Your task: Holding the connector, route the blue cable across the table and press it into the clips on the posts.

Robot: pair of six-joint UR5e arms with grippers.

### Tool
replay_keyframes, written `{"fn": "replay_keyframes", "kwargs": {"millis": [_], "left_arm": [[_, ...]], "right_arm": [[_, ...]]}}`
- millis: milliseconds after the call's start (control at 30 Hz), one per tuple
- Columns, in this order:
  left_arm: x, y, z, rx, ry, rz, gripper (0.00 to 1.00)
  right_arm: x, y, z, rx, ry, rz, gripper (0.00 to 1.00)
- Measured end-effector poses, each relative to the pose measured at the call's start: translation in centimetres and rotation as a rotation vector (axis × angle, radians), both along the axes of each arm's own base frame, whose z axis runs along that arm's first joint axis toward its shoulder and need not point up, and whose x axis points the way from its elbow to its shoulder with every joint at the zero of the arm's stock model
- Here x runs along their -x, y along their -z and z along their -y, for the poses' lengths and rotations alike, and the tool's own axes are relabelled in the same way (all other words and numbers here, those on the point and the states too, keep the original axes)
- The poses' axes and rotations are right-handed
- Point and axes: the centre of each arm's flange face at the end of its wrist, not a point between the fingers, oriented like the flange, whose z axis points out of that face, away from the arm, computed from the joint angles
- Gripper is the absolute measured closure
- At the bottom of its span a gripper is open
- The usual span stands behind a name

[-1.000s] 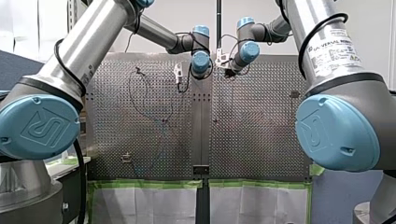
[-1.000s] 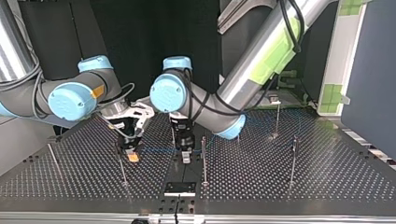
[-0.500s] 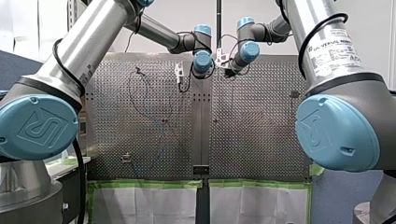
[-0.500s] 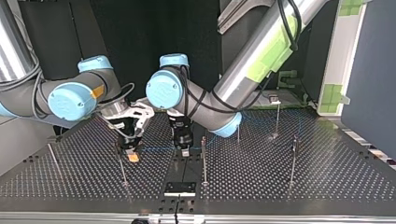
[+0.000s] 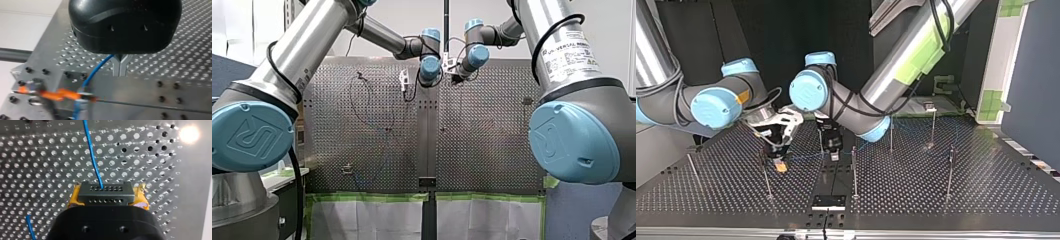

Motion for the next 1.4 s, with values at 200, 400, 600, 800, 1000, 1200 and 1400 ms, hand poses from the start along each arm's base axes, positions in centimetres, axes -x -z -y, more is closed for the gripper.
{"fn": "replay_keyframes", "kwargs": {"millis": [200,400,600,800,1000,1200,1400], "left_arm": [[0.9,2.1,-0.3,-0.005,-0.025,-0.03,1.0],[1.7,4.1,-0.1,0.0,-0.021,-0.036,1.0],[2.7,6.1,0.3,0.006,-0.006,-0.037,1.0],[3.3,8.1,0.4,-0.001,0.019,-0.039,1.0],[3.3,10.2,-0.1,-0.007,0.048,-0.045,1.0],[3.5,12.4,-0.5,-0.006,0.083,-0.049,1.0],[3.7,14.6,-1.1,-0.006,0.114,-0.055,1.0]], "right_arm": [[0.3,1.6,-0.3,-0.03,0.001,-0.016,1.0],[0.6,3.5,-1.0,-0.063,0.0,-0.039,1.0],[1.2,5.3,-1.5,-0.096,0.003,-0.062,1.0],[1.8,7.5,-2.2,-0.131,0.01,-0.092,1.0],[2.5,9.8,-3.0,-0.165,0.019,-0.117,1.0],[2.9,11.7,-3.5,-0.172,0.023,-0.121,1.0],[3.3,13.7,-4.3,-0.174,0.019,-0.146,1.0]]}}
